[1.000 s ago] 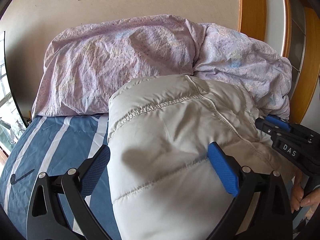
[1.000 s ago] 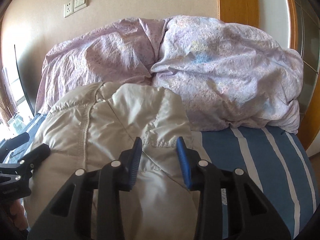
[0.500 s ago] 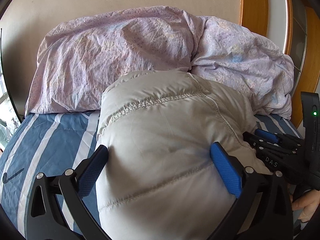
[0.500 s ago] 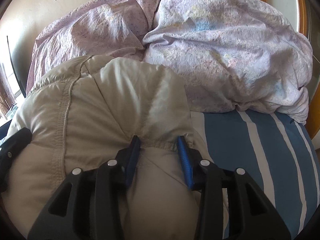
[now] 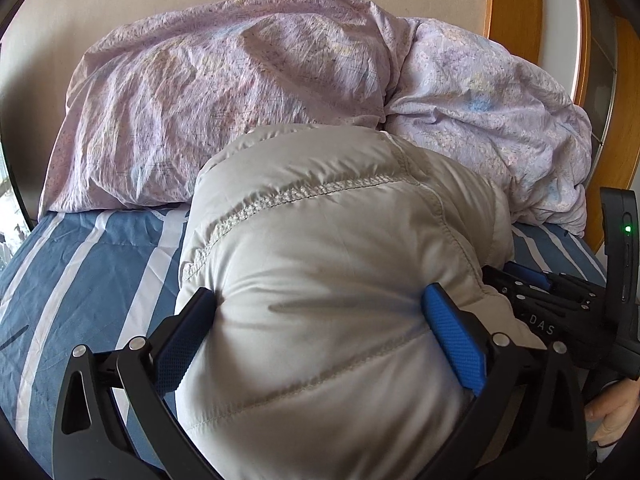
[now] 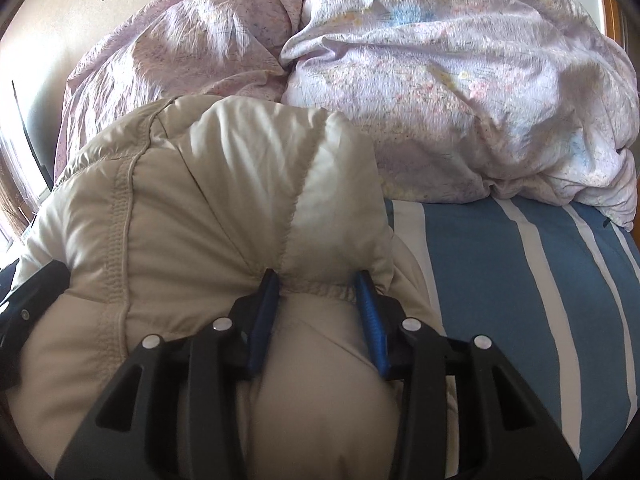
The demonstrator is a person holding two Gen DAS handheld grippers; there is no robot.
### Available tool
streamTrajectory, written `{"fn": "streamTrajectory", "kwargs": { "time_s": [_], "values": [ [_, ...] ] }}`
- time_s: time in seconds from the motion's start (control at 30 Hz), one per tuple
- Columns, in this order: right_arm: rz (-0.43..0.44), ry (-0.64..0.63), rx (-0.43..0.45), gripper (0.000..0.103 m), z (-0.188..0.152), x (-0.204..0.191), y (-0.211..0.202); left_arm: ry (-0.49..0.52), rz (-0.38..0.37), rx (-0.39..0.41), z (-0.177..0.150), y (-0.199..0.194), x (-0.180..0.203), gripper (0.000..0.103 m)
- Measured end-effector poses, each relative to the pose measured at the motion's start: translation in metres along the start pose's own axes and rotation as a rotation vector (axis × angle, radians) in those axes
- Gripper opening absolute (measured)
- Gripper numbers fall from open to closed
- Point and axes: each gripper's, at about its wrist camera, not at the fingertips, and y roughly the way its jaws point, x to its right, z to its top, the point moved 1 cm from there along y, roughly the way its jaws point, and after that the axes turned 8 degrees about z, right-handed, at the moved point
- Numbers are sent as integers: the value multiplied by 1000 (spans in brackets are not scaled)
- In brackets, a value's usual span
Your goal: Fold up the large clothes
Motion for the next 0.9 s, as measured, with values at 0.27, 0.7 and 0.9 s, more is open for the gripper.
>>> {"fn": "streamTrajectory", "kwargs": {
  "time_s": [0.27,0.7,0.9],
  "values": [
    [-16,-2,17,40,-3,0,0,8,34,28,-4,1,3,102],
    [-49,-41,45,46,-18,-4,-47,1,18,32,-4,-4,-2,102],
    [-48,-18,12,56,-23,6,-27,13,34,32,-3,-3,2,102]
  ]
}}
